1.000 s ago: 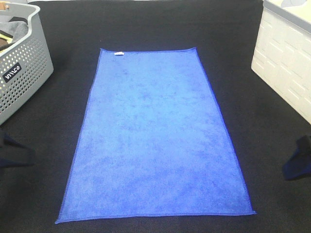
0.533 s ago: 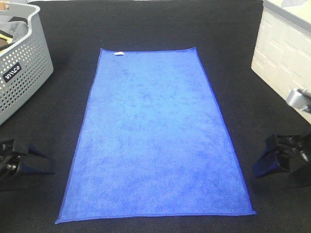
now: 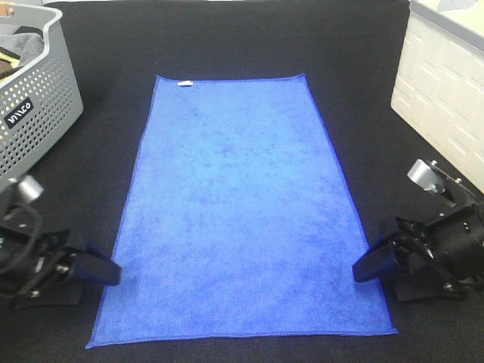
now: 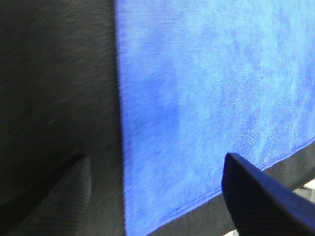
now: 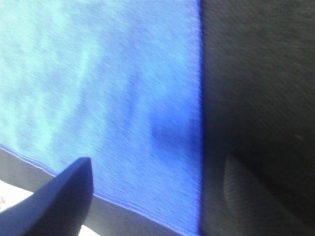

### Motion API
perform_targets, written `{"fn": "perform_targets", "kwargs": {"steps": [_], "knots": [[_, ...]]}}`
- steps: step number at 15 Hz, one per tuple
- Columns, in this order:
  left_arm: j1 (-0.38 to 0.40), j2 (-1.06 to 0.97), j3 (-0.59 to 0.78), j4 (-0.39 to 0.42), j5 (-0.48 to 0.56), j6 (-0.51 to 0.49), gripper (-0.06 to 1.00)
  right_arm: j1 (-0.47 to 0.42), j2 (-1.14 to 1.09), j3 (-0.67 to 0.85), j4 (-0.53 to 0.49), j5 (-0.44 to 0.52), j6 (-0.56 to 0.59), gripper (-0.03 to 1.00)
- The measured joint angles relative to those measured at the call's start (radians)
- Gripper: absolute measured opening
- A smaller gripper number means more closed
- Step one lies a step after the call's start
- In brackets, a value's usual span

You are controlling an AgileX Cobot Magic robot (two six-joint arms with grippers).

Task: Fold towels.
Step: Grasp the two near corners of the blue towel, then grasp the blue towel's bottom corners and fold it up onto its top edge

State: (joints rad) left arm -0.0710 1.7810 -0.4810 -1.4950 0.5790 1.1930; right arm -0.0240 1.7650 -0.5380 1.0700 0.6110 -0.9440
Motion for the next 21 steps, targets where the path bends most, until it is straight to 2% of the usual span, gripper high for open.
{"fn": "perform_targets", "kwargs": {"steps": [2, 4, 6, 8, 9, 10, 12, 13, 14, 18, 21], "knots": [[-0.072, 0.071, -0.067, -0.007, 0.015, -0.017, 0.70, 0.000, 0.048, -0.002, 0.069, 0.035, -0.060, 0.63], [-0.096, 0.095, -0.094, -0.014, 0.027, -0.032, 0.70, 0.000, 0.064, -0.002, 0.096, 0.044, -0.068, 0.61], [-0.120, 0.123, -0.127, -0.022, 0.037, -0.046, 0.63, 0.000, 0.078, -0.002, 0.116, 0.045, -0.091, 0.48], [-0.122, 0.134, -0.128, -0.026, 0.017, -0.049, 0.46, 0.000, 0.081, -0.002, 0.116, 0.033, -0.098, 0.38], [-0.122, 0.137, -0.128, -0.026, 0.007, -0.049, 0.29, 0.000, 0.082, -0.002, 0.118, 0.026, -0.100, 0.34], [-0.123, 0.137, -0.128, -0.026, 0.007, -0.049, 0.19, 0.000, 0.084, -0.002, 0.125, 0.021, -0.100, 0.30], [-0.123, 0.137, -0.128, -0.026, 0.007, -0.049, 0.02, 0.000, 0.090, -0.002, 0.136, 0.002, -0.100, 0.16], [-0.123, 0.137, -0.128, -0.026, 0.007, -0.049, 0.00, 0.000, 0.090, -0.002, 0.137, -0.007, -0.100, 0.06], [-0.123, 0.137, -0.128, -0.026, 0.007, -0.049, 0.00, 0.000, 0.090, -0.002, 0.137, -0.013, -0.100, 0.00], [-0.123, 0.122, -0.128, 0.011, 0.012, -0.067, 0.00, 0.000, 0.085, 0.001, 0.140, -0.009, -0.100, 0.00], [-0.123, 0.025, -0.126, 0.124, 0.014, -0.158, 0.00, 0.000, -0.021, 0.002, 0.055, 0.007, -0.010, 0.00]]}}
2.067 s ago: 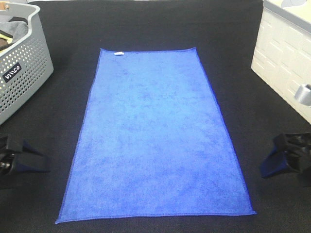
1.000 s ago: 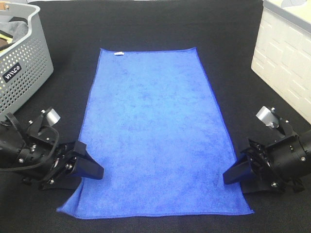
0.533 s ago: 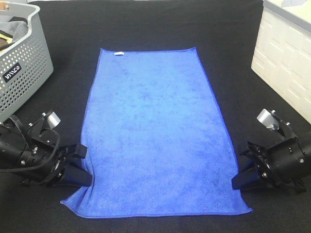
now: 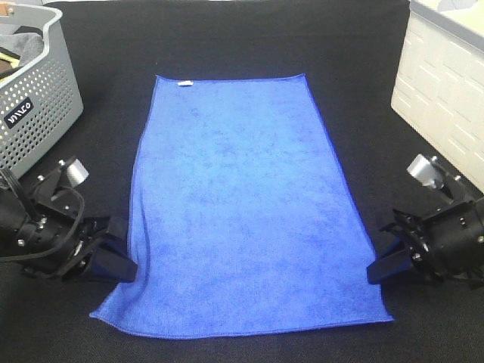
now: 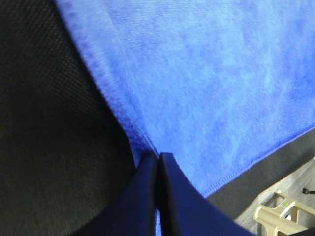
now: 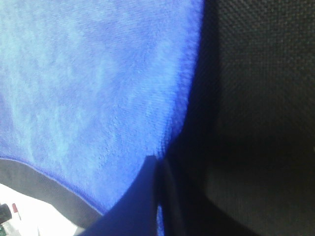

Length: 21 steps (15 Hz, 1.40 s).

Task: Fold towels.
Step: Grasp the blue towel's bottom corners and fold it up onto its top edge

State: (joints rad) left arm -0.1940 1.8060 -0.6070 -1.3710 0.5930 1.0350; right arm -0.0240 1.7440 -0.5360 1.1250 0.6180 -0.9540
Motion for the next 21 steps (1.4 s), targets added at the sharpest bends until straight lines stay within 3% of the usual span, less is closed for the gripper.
{"fn": "perform_targets", "kwargs": {"steps": [3, 4, 11, 15, 18, 21], "knots": [[0.000, -0.093, 0.026, 0.148, 0.001, -0.125, 0.00, 0.000, -0.090, 0.004, -0.151, 0.042, 0.177, 0.00], [0.000, -0.121, 0.058, 0.161, 0.001, -0.137, 0.00, 0.000, -0.116, 0.020, -0.162, 0.047, 0.203, 0.00], [0.000, -0.310, 0.264, 0.183, 0.000, -0.149, 0.00, 0.000, -0.278, 0.204, -0.176, 0.058, 0.259, 0.00], [0.000, -0.350, 0.304, 0.182, -0.006, -0.153, 0.00, 0.000, -0.308, 0.208, -0.175, 0.053, 0.262, 0.00], [0.000, -0.351, 0.278, 0.162, -0.042, -0.153, 0.00, 0.000, -0.306, 0.141, -0.211, 0.056, 0.261, 0.00], [0.000, -0.349, 0.144, 0.160, -0.066, -0.171, 0.00, 0.000, -0.302, -0.032, -0.251, 0.092, 0.261, 0.00]]}}
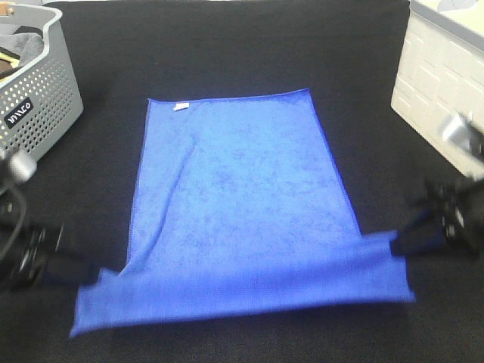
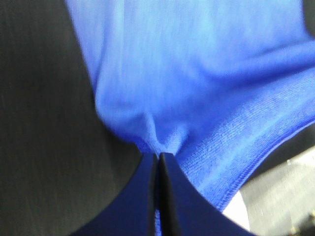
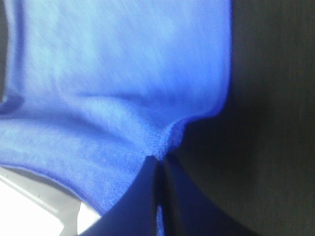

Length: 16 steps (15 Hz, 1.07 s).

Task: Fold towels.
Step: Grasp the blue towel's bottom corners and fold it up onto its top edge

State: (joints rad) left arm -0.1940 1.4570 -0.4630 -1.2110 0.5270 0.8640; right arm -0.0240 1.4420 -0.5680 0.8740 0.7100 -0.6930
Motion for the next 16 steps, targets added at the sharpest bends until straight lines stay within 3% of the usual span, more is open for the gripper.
{"fn": "perform_targets", "kwargs": {"steps": [4, 9, 12, 16], "knots": [[0.000, 0.026, -0.190, 0.040, -0.023, -0.054, 0.00, 0.000, 0.098, -0.257, -0.064, 0.063, 0.055, 0.00], [0.023, 0.257, -0.495, 0.125, -0.016, -0.128, 0.00, 0.000, 0.333, -0.632, -0.141, 0.124, 0.123, 0.00], [0.048, 0.331, -0.593, 0.138, -0.011, -0.132, 0.00, 0.003, 0.412, -0.766, -0.171, 0.124, 0.156, 0.00], [0.075, 0.507, -0.854, 0.221, -0.016, -0.134, 0.00, 0.072, 0.626, -1.072, -0.305, 0.126, 0.255, 0.00]]}}
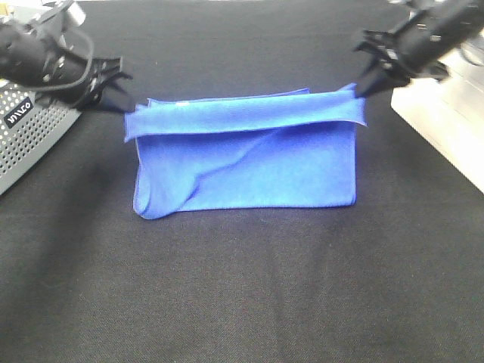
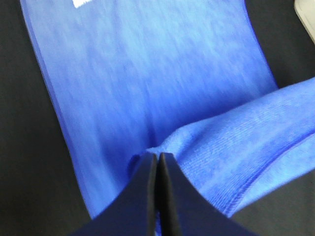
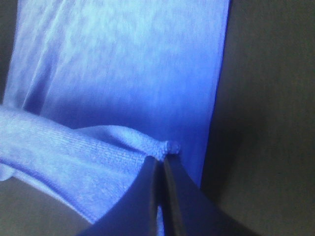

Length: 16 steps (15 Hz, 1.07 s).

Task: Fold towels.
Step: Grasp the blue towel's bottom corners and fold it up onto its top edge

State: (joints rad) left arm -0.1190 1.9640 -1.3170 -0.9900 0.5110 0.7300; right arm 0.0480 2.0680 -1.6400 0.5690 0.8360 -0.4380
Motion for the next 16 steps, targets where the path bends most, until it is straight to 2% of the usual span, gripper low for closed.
{"fn": "perform_targets", "kwargs": {"steps": [4, 9, 12, 13, 14, 15, 16], "knots": [[0.000, 0.161, -0.238, 0.065, -0.049, 0.000, 0.00, 0.009, 0.213, -0.308, -0.014, 0.001, 0.012, 0.00], [0.000, 0.372, -0.489, 0.068, -0.124, -0.001, 0.00, 0.009, 0.432, -0.611, -0.032, -0.027, 0.013, 0.00], [0.000, 0.478, -0.601, 0.068, -0.133, -0.001, 0.01, 0.009, 0.506, -0.661, -0.037, -0.082, 0.012, 0.00], [0.000, 0.495, -0.618, 0.067, -0.142, -0.001, 0.06, 0.009, 0.516, -0.662, -0.038, -0.098, 0.012, 0.05], [0.000, 0.495, -0.618, 0.067, -0.142, -0.001, 0.06, 0.009, 0.516, -0.662, -0.038, -0.098, 0.012, 0.05], [0.000, 0.504, -0.624, 0.066, -0.148, -0.001, 0.17, 0.009, 0.523, -0.662, -0.038, -0.108, 0.012, 0.14], [0.000, 0.505, -0.629, 0.066, -0.149, 0.000, 0.42, 0.009, 0.524, -0.662, -0.038, -0.113, 0.012, 0.34]]}}
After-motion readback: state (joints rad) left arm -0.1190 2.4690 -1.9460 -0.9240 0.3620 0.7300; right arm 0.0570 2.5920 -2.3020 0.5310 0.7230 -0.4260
